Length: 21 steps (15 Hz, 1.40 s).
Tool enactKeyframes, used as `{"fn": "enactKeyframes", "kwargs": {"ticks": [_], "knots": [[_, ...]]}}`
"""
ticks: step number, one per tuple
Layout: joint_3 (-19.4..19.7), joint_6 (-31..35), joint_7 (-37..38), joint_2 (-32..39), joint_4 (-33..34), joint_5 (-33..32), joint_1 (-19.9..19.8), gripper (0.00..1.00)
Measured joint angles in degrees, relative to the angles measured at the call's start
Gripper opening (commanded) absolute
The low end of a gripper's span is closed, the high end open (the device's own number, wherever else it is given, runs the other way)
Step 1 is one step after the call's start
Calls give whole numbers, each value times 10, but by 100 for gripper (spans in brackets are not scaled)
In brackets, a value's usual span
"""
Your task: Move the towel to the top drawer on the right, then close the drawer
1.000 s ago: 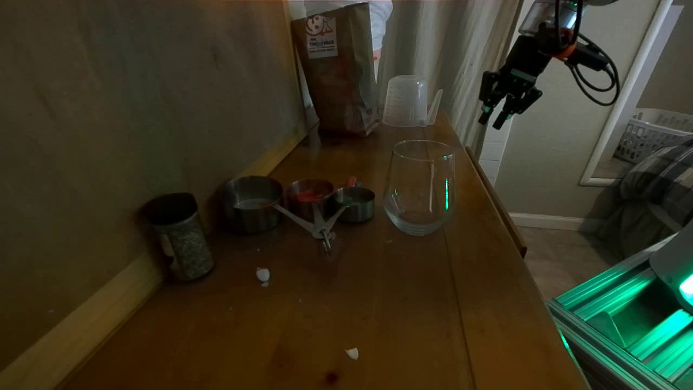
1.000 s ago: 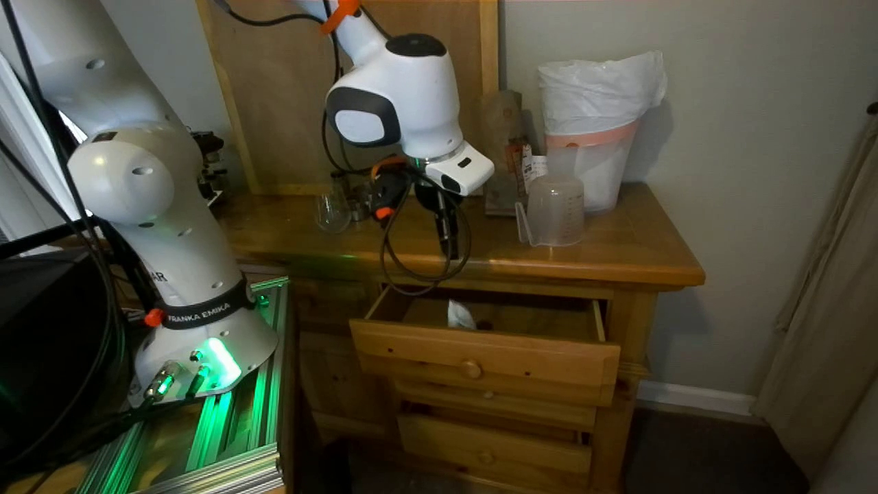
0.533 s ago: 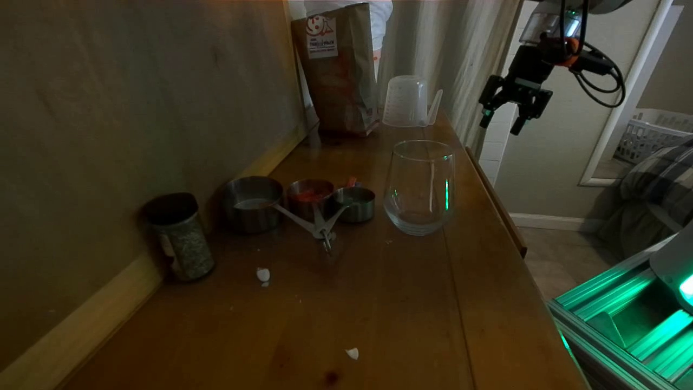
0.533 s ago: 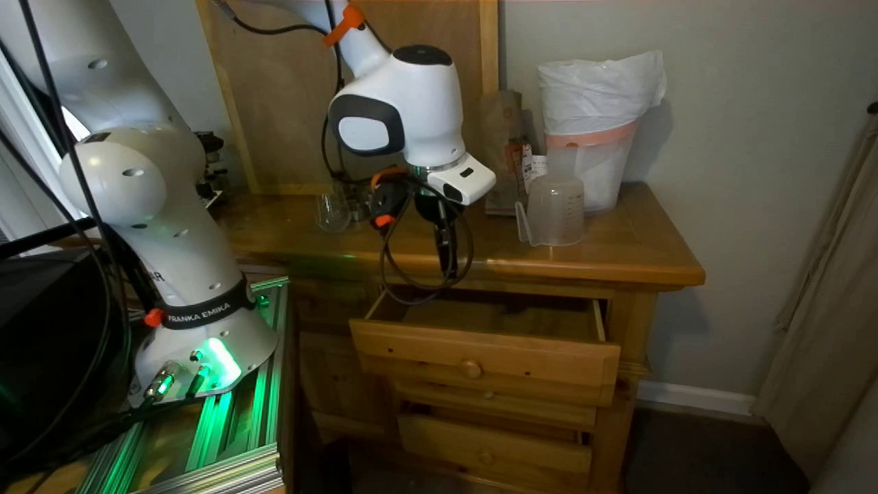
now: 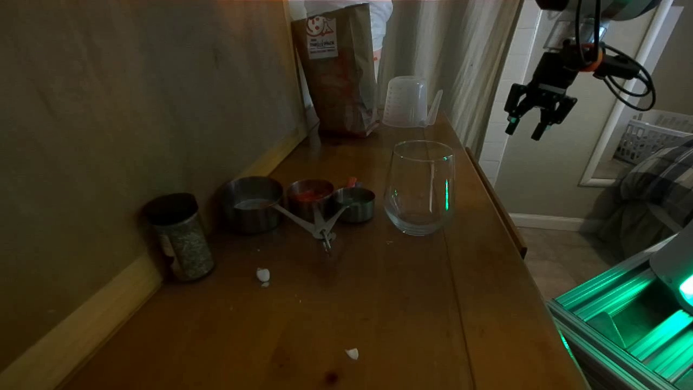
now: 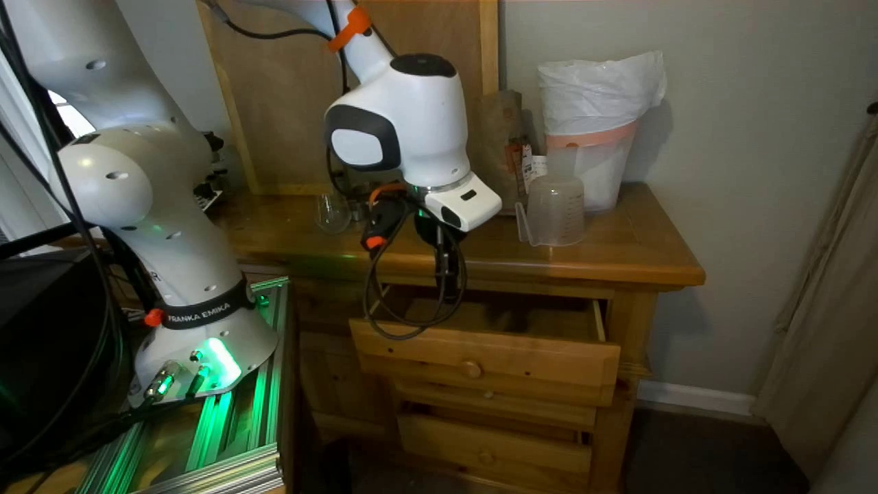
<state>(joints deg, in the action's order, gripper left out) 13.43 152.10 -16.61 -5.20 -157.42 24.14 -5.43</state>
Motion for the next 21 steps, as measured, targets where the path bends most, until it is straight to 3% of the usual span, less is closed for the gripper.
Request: {"fn": "enactKeyframes", "kwargs": {"ticks": [5, 15, 21], "knots": [[14, 0, -66, 43, 11, 96, 0, 3], [1, 7, -145, 197, 103, 263, -1, 1], [-9, 31, -168, 287, 161, 297, -3, 1]]}}
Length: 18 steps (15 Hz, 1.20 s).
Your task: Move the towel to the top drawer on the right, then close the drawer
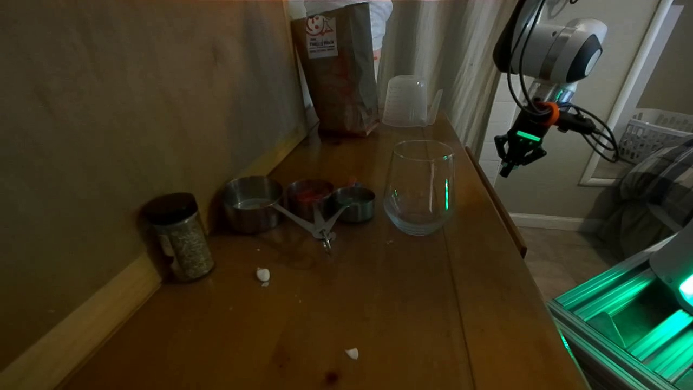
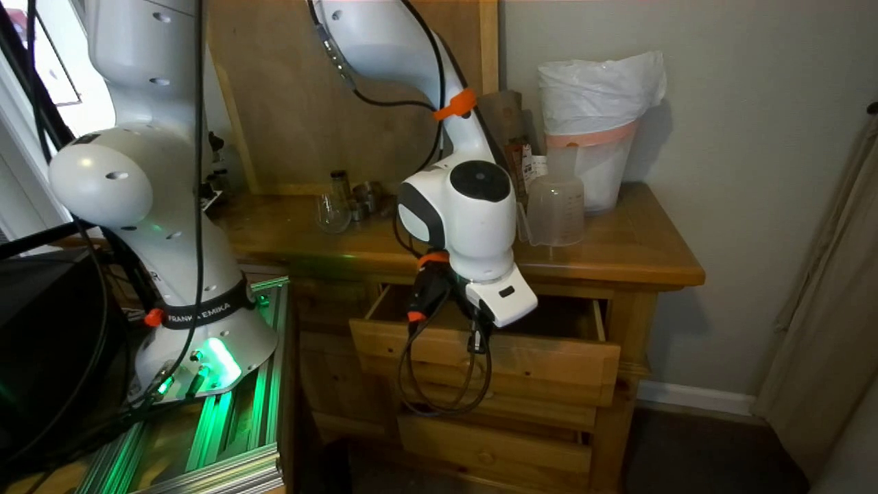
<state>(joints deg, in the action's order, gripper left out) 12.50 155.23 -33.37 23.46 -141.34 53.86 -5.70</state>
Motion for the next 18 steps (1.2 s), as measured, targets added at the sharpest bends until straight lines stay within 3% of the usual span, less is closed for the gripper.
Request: {"fn": "enactKeyframes", "kwargs": {"ticks": [5, 12, 18], "knots": [[-25, -1, -32, 42, 33, 43, -20, 1], [-67, -50, -127, 65, 69, 148, -87, 1], [-69, -119, -158, 84, 87, 159, -125, 1]]}}
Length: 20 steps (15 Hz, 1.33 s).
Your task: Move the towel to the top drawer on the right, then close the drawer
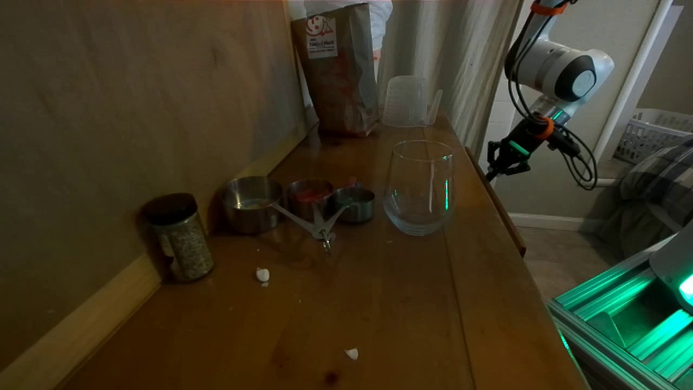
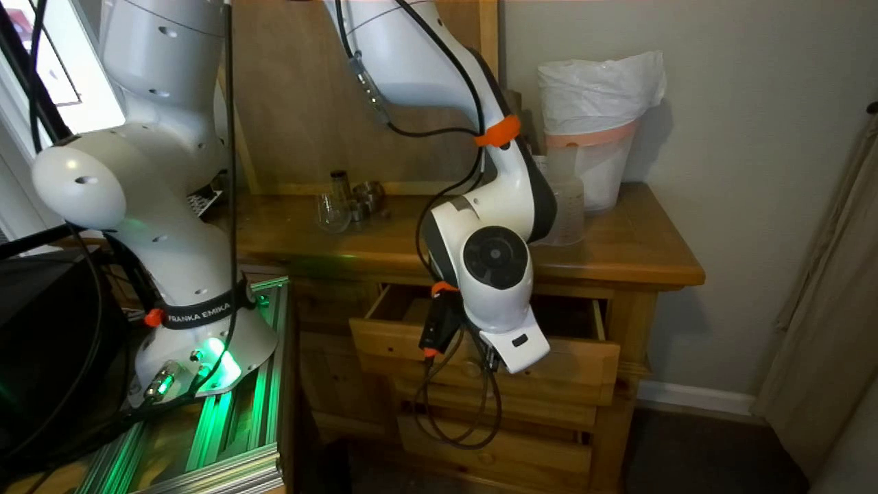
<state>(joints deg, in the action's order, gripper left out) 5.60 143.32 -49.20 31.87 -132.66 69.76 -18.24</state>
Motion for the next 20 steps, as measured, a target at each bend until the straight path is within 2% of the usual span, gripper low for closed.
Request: {"fn": "enactKeyframes", "kwargs": {"ticks": [6, 13, 20], "knots": [[-6, -51, -25, 19, 18, 25, -5, 0], [-27, -123, -42, 56, 57, 53, 18, 1], [-24, -171, -57, 86, 86, 63, 30, 1]]}}
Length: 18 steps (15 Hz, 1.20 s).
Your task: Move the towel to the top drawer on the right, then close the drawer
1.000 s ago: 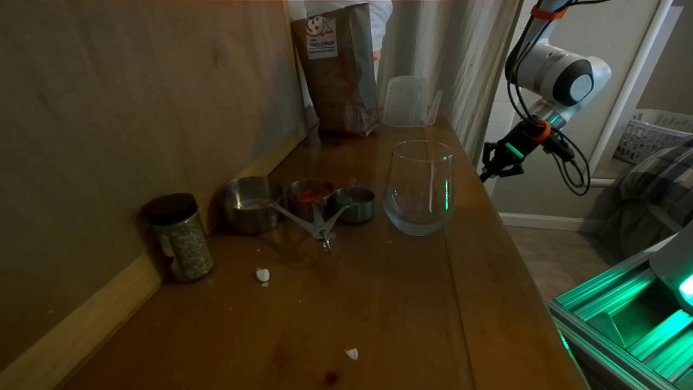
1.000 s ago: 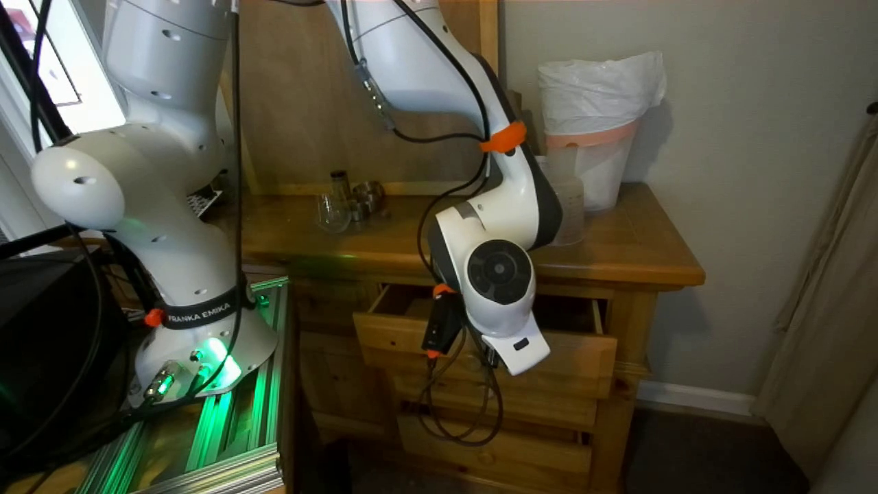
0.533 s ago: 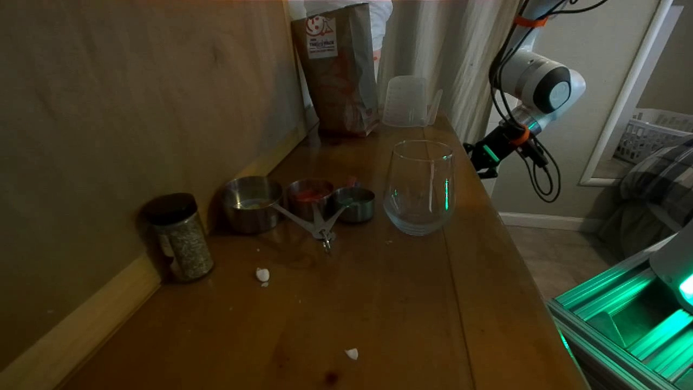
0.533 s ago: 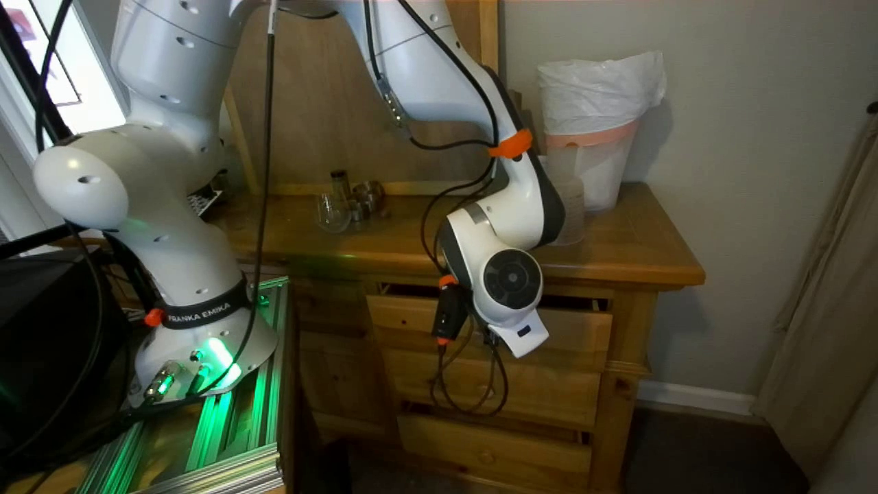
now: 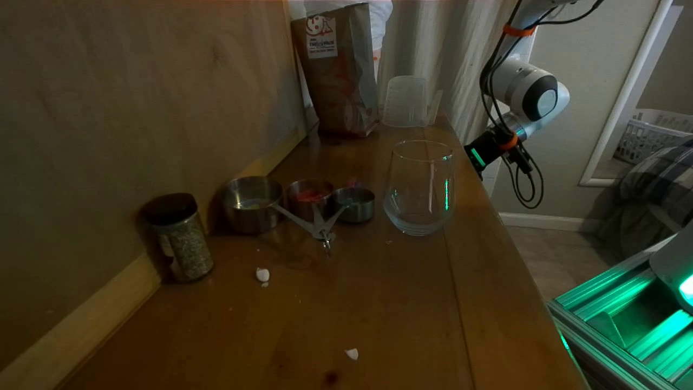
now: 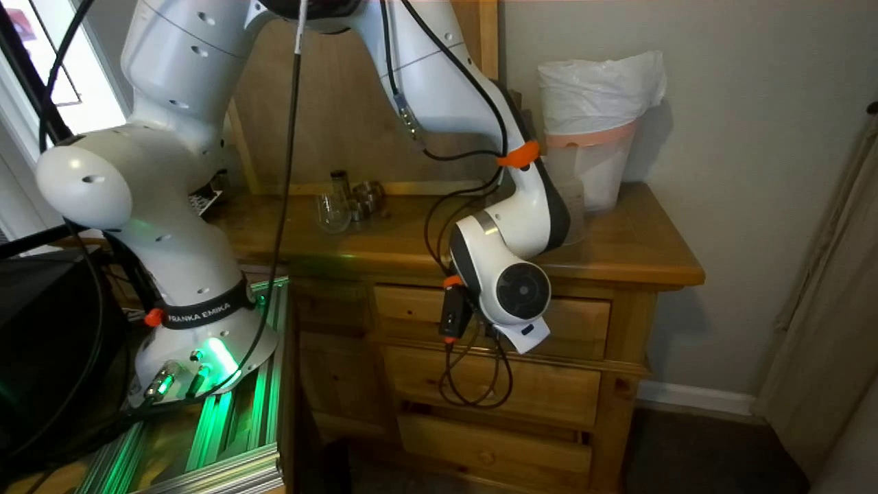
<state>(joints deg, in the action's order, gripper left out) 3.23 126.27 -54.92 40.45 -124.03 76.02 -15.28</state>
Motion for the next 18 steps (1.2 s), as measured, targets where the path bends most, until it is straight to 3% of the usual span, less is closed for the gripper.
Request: {"fn": "enactKeyframes", "kwargs": {"ticks": [8, 9, 11, 14, 18], "knots": [[38, 57, -3, -16, -9, -4, 31, 4], [44, 69, -3, -25, -15, -7, 35, 27], [55, 92, -3, -49, -33, -19, 42, 31], [68, 127, 14, -99, -73, -74, 57, 50], [78, 174, 80, -192, -145, -204, 78, 79]]}}
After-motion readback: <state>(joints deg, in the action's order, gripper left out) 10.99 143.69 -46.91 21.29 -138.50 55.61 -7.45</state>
